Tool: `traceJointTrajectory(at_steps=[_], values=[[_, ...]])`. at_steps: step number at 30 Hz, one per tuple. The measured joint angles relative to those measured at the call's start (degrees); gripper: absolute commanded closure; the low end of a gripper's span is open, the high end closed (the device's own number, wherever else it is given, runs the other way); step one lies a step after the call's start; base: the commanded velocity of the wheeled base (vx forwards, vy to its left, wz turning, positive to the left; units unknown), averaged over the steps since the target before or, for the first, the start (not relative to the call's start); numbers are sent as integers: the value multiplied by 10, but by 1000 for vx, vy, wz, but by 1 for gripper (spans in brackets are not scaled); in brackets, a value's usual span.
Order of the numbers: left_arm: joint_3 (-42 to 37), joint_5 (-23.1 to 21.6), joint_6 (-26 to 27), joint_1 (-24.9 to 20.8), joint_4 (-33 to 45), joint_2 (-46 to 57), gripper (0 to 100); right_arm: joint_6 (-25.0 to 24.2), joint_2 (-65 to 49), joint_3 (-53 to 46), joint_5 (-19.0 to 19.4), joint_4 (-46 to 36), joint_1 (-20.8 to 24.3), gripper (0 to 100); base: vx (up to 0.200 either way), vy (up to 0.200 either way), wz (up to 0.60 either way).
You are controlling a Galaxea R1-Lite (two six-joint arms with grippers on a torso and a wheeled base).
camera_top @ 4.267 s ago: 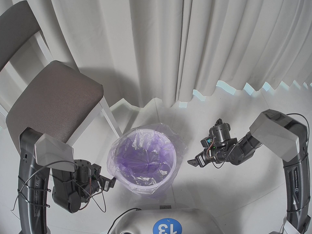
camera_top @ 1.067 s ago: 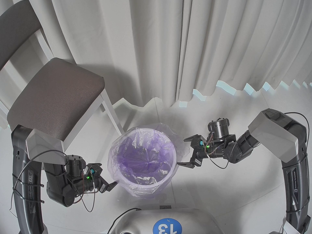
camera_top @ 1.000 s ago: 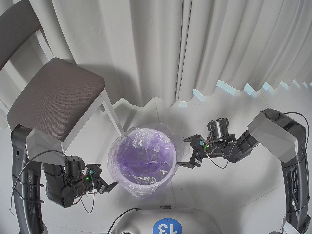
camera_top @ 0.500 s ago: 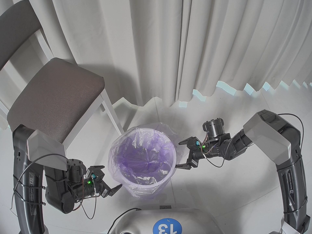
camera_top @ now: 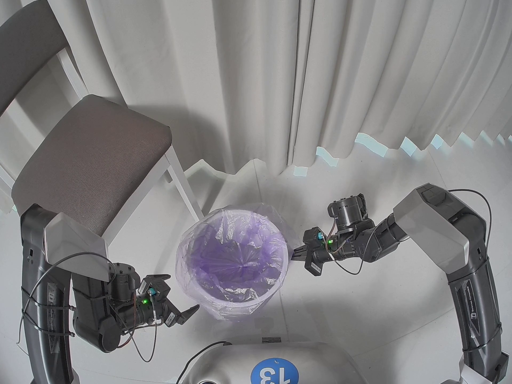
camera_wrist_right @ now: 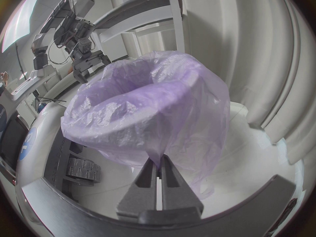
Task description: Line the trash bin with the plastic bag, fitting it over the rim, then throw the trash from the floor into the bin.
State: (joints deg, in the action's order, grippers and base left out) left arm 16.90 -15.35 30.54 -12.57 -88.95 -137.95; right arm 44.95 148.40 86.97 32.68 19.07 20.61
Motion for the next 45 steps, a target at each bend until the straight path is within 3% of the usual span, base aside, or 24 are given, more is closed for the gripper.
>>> traceJointTrajectory(at_steps=[12,13,22,31,32,40,45], values=[[10,20,0,0,0,-5,0,-6,44,77,0,-103,-24,100,0,0,0],[12,20,0,0,0,-7,0,-6,47,86,0,-118,-23,0,0,0,0],[30,19,1,2,0,-31,0,0,51,95,6,-143,-19,0,0,0,0],[76,16,6,4,0,-59,0,0,-12,-58,39,-51,-26,0,0,0,0],[82,16,7,5,1,-63,100,0,-25,-85,44,-33,-29,0,0,0,0],[122,12,9,10,10,-89,100,-5,-137,-261,87,108,-69,0,0,0,0],[155,10,10,14,42,-98,100,-12,-186,-302,108,130,-92,0,0,0,0]])
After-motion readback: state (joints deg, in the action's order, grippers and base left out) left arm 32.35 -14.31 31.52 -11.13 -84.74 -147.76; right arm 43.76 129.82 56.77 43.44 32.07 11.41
